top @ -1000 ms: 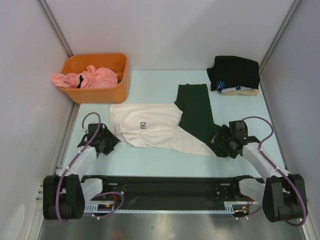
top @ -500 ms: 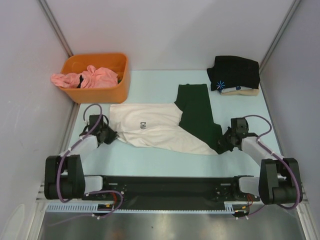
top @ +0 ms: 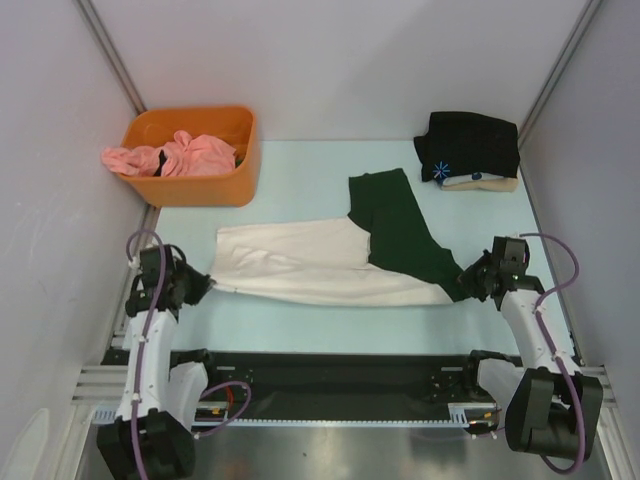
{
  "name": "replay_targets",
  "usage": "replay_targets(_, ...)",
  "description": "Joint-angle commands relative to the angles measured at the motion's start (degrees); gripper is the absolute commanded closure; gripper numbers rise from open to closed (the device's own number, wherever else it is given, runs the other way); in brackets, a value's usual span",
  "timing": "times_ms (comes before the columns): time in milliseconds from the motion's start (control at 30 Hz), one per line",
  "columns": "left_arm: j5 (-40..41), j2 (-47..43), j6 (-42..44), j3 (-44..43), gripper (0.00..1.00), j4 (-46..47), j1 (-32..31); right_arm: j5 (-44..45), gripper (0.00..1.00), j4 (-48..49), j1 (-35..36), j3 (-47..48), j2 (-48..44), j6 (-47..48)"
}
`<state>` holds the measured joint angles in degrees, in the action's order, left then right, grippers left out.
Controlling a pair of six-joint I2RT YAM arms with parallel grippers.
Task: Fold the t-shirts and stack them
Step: Fold the tshirt
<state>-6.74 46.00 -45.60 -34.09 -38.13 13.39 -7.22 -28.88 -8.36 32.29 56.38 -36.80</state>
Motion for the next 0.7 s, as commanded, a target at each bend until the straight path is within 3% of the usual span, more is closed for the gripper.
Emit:
replay_targets(0,-0.6,-6.8,-2.8,2.4,0.91,-7.8,1.1,-2.2,1.0,-0.3,-0.7,-2.8,-0.4,-3.1)
replay_targets(33,-0.2,-10.1,-3.2,2.3,0.74,-9.1,1.1,-2.7,0.89,0.0,-0.7,-3.2,-0.2,-3.5)
replay_targets(67,0.1,-11.7,-2.9,2.0,0.61,-11.6,1.1,-3.1,0.71,0.1,-0.6,-3.9,-0.2,-3.6)
replay_targets(100,0.2,-13.1,-2.6,1.5,0.42,-12.8,1.1,-3.5,0.48,0.2,-0.6,-4.2,-0.2,-3.5)
replay_targets(133,0.4,-14.7,-1.7,0.5,0.17,-13.8,1.1,-3.1,0.19,-0.5,-0.5,-4.2,-0.5,-3.4)
replay_targets(200,1.8,-18.4,-0.5,-0.5,0.04,-15.0,1.2,-1.6,0.1,-1.2,-0.4,-3.6,-1.0,-3.1)
replay_targets(300,2.2,-18.5,2.3,-1.6,0.02,-13.6,1.1,0.2,0.07,-2.0,1.2,-0.9,-2.9,-3.0)
replay_targets(467,-2.9,-12.5,4.6,-1.2,0.13,-2.9,1.0,5.5,0.07,-0.2,9.7,5.2,0.5,-0.7)
replay_targets(567,-3.0,-3.8,6.2,-2.7,0.17,2.5,-0.4,7.2,0.08,1.6,15.7,10.6,7.8,0.8)
replay_targets(667,-0.8,7.8,8.0,-6.0,0.2,6.7,-5.9,8.8,0.08,2.3,18.2,15.9,13.8,2.3)
